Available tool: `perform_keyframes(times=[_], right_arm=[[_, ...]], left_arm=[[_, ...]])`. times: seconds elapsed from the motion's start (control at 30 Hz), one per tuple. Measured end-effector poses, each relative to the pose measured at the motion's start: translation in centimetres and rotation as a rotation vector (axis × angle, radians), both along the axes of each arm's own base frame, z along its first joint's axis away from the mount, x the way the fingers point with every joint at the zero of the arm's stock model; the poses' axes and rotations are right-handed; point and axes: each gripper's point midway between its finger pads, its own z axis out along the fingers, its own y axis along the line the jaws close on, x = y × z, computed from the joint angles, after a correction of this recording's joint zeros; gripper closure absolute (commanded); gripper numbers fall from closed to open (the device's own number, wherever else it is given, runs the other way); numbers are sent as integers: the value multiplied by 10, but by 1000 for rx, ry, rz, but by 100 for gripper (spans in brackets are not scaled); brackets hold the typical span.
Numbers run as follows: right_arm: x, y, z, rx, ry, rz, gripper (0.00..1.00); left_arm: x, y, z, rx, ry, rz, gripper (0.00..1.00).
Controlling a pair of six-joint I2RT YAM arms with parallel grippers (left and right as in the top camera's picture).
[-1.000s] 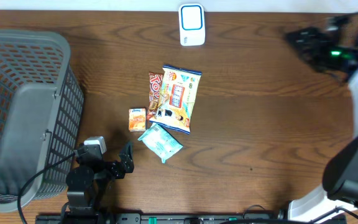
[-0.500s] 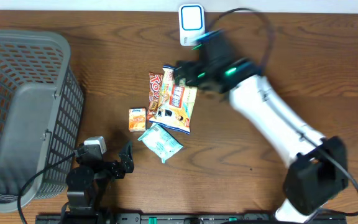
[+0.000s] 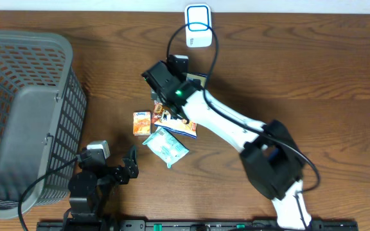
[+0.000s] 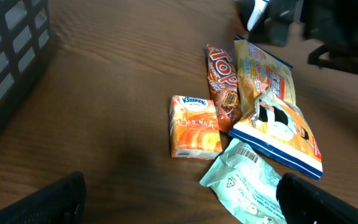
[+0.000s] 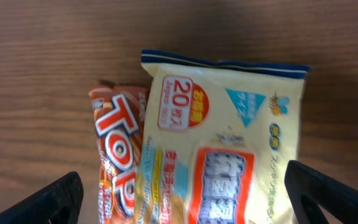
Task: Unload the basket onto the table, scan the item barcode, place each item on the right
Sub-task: 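Move the right gripper back toward the snack items, then close the right gripper on the yellow snack bag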
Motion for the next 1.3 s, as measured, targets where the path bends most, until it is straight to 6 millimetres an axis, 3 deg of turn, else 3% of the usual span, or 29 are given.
perform_keyframes(times=[0.2,0.4,0.6,0.87,1.03,1.17,1.3], right_arm=[[9,6,-22,-68,41,-9,3],[-2,4,-52,-128,106,5,8],[-14,4,-59,-178,133,26,29],[-23,-7,-63,-243,172,23,64],[-27,-11,-58,-268,192,25,99],[-31,-11,-44,-251,257,44,99],[-39,3,-30,-132,389,139,99]], left_arm=[[0,0,0,0,0,0,2],[0,0,0,0,0,0,2],[0,0,0,0,0,0,2],[0,0,0,0,0,0,2],[0,0,0,0,0,0,2],[0,0,0,0,1,0,2],[0,0,0,0,0,0,2]])
